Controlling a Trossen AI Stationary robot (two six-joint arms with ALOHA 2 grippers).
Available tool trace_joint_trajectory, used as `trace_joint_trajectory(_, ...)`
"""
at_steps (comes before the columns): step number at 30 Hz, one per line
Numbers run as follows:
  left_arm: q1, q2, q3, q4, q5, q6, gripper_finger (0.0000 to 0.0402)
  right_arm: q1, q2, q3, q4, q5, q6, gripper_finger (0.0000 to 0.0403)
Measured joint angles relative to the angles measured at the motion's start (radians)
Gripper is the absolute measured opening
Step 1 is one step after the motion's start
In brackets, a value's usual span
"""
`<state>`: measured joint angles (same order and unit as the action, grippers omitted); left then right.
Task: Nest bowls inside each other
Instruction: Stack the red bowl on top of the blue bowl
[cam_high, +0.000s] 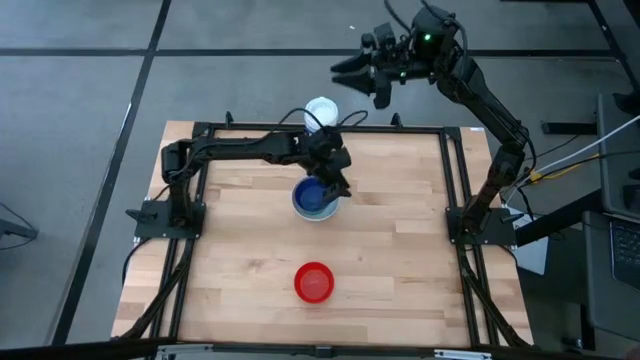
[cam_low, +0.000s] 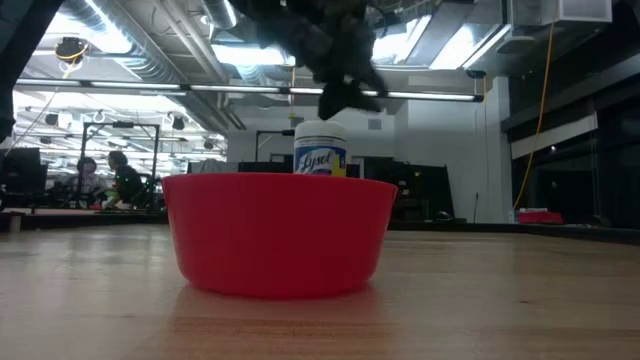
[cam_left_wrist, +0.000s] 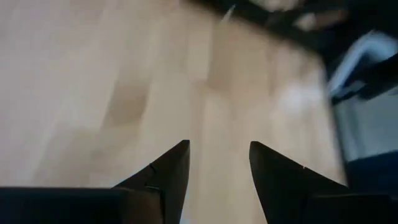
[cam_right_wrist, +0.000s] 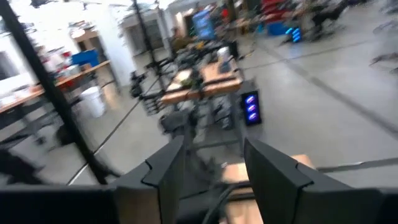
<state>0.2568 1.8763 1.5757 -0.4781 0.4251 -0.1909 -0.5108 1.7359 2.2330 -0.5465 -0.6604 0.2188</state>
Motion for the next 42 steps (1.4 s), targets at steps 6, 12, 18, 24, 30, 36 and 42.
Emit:
trace_joint_trajectory(6, -0.043, -0.053, 0.0, -0.032, 0.087, -0.082, 0.0162, 0.075, 0.0, 0.0, -0.016, -0.009, -0.044, 0.016)
trace_joint_trajectory(12, -0.091, -0.108, 0.002, -0.252, 0.072, -0.064, 0.0159, 0.156, 0.0, 0.0, -0.019, 0.021, -0.053, 0.0164)
trace_joint_trajectory(18, -0.182, -0.093, -0.019, -0.477, -0.032, 0.011, 0.0167, 0.209, 0.001, 0.0, -0.018, 0.038, -0.078, 0.0179)
trace_joint_trajectory(24, -0.256, -0.084, -0.106, -0.385, -0.034, -0.055, 0.0175, 0.231, 0.007, 0.0, -0.017, 0.043, -0.077, 0.0187)
trace_joint_trajectory(30, -0.301, -0.084, -0.17, -0.253, 0.005, -0.124, 0.0176, 0.254, 0.007, 0.0, -0.015, 0.043, -0.077, 0.018)
trace_joint_trajectory(36, -0.336, -0.084, -0.233, -0.169, 0.019, -0.189, 0.0176, 0.266, 0.007, 0.0, -0.015, 0.043, -0.077, 0.0171)
trace_joint_trajectory(42, -0.339, -0.072, -0.245, -0.144, 0.019, -0.192, 0.0176, 0.27, 0.007, 0.0, -0.014, 0.043, -0.077, 0.0175)
